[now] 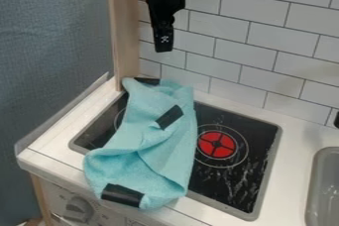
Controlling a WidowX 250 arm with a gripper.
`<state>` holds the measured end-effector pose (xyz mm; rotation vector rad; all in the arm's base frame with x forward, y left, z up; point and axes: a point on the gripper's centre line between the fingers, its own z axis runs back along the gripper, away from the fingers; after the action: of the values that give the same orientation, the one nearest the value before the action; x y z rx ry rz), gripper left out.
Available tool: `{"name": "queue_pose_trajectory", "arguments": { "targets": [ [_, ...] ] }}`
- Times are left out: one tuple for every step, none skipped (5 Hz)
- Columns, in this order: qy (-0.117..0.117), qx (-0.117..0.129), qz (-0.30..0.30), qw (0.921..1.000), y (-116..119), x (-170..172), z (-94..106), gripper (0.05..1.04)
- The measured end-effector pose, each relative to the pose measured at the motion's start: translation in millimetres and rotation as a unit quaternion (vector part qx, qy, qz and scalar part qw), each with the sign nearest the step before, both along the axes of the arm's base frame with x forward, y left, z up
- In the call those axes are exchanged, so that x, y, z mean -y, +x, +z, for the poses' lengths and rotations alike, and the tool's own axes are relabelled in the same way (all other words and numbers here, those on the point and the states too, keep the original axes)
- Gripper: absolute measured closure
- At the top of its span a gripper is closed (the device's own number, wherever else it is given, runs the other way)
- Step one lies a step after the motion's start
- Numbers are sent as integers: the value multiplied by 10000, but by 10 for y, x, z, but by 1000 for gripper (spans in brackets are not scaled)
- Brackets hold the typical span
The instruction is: Unfold the cloth from right to left
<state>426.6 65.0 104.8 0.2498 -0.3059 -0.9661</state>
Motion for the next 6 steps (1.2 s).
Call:
{"name": "queue_pose_trajectory", "arguments": {
  "targets": [
    [-66,-222,55,9997,-48,11,-170,84],
    [-282,-349,416,9981,-141,45,-308,84],
    [-297,-239,918,9951,-225,10,-155,84],
    [-223,-271,1962,9799,-435,15,-12,84],
    [-328,-429,2386,9696,-594,163,9,84],
    [-407,-305,2948,9542,-779,293,37,84]
  ]
}}
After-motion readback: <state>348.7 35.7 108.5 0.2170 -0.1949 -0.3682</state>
